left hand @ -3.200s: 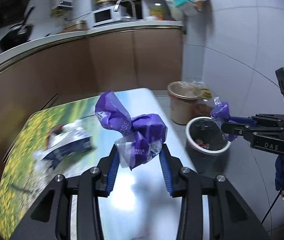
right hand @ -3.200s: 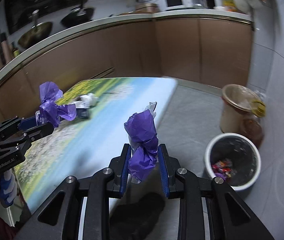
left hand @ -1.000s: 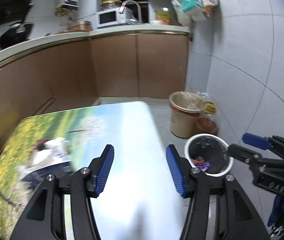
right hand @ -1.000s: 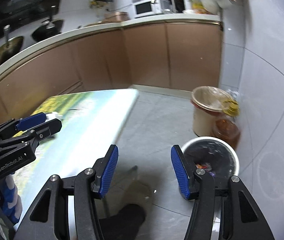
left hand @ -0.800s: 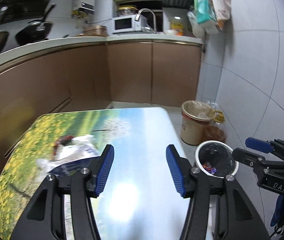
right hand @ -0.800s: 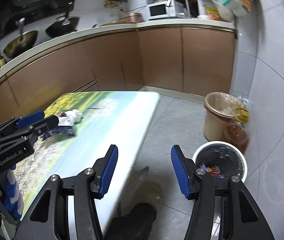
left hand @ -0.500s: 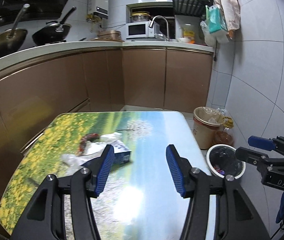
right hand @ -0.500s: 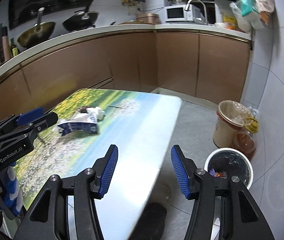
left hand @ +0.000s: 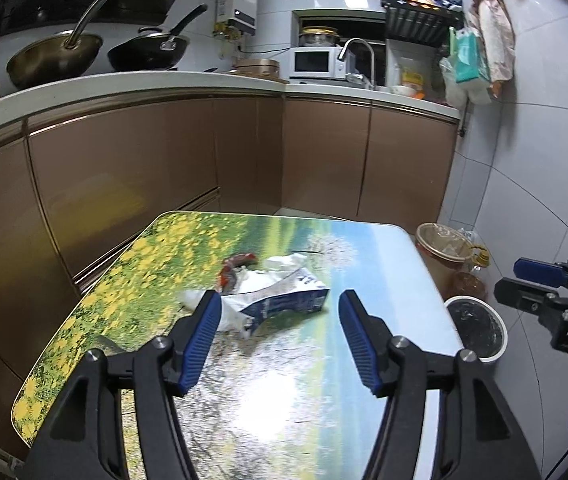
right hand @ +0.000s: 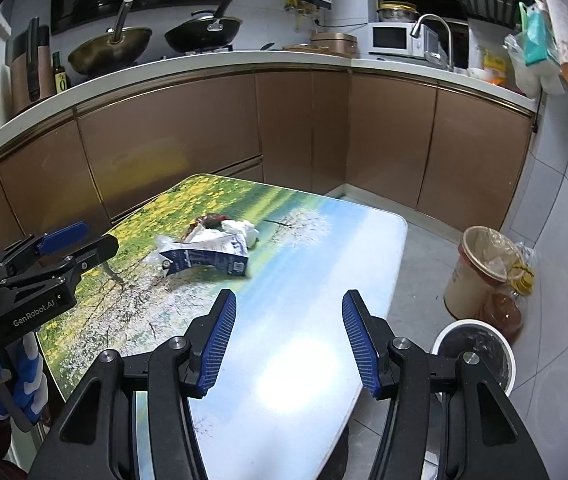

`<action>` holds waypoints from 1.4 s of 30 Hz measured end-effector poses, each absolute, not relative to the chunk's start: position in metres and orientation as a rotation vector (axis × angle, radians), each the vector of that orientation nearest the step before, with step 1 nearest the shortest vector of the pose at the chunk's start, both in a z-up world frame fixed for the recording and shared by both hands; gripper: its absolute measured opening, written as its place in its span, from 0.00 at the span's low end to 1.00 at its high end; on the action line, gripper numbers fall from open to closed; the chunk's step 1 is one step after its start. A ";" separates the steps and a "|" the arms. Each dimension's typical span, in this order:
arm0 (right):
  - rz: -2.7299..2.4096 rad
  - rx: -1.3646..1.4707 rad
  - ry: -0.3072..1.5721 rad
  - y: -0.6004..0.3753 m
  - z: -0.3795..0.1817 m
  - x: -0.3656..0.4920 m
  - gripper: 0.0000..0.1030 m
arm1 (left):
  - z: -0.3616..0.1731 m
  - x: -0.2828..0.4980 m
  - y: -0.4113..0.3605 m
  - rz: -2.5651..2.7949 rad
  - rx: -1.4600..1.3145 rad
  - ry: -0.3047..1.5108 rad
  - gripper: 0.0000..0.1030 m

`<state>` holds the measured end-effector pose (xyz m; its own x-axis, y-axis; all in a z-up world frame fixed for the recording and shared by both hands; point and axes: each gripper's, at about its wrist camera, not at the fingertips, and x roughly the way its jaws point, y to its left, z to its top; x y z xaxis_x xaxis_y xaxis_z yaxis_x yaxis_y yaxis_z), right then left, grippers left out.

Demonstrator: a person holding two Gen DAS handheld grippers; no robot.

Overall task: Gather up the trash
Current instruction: 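Return both grippers from the bin to the table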

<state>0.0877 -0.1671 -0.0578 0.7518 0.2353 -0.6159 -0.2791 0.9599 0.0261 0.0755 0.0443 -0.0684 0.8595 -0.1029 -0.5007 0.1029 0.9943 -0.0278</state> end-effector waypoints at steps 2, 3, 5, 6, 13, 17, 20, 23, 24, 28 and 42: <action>0.286 -0.074 0.668 -0.160 -0.058 0.092 0.53 | -0.072 0.079 0.054 -0.097 -0.009 0.532 0.58; 0.290 -0.077 0.670 -0.157 -0.058 0.095 0.53 | -0.073 0.081 0.057 -0.094 -0.012 0.535 0.59; 0.297 -0.080 0.673 -0.152 -0.058 0.100 0.53 | -0.075 0.086 0.065 -0.085 -0.016 0.541 0.61; 0.298 -0.081 0.675 -0.149 -0.059 0.103 0.54 | -0.076 0.088 0.069 -0.081 -0.019 0.543 0.61; 0.319 -0.077 0.682 -0.139 -0.062 0.118 0.54 | -0.084 0.102 0.088 -0.053 -0.022 0.559 0.62; 0.327 -0.075 0.686 -0.136 -0.064 0.124 0.54 | -0.087 0.108 0.092 -0.042 -0.022 0.570 0.62; 0.330 -0.072 0.692 -0.134 -0.066 0.128 0.54 | -0.090 0.108 0.091 -0.030 -0.011 0.574 0.62; 0.334 -0.072 0.701 -0.133 -0.069 0.130 0.54 | -0.093 0.108 0.090 -0.019 0.002 0.580 0.62; 0.335 -0.074 0.703 -0.132 -0.071 0.130 0.54 | -0.094 0.107 0.090 -0.018 0.004 0.581 0.62; 0.340 -0.078 0.715 -0.129 -0.074 0.132 0.54 | -0.098 0.107 0.089 -0.017 0.011 0.594 0.62; 0.373 -0.103 0.768 -0.111 -0.094 0.151 0.54 | -0.115 0.121 0.096 -0.030 -0.003 0.640 0.62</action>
<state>0.1510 -0.1106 -0.0936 0.6575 0.2916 -0.6948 -0.3660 0.9296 0.0438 0.1210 0.0964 -0.1151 0.8018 -0.0291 -0.5969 0.0271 0.9996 -0.0124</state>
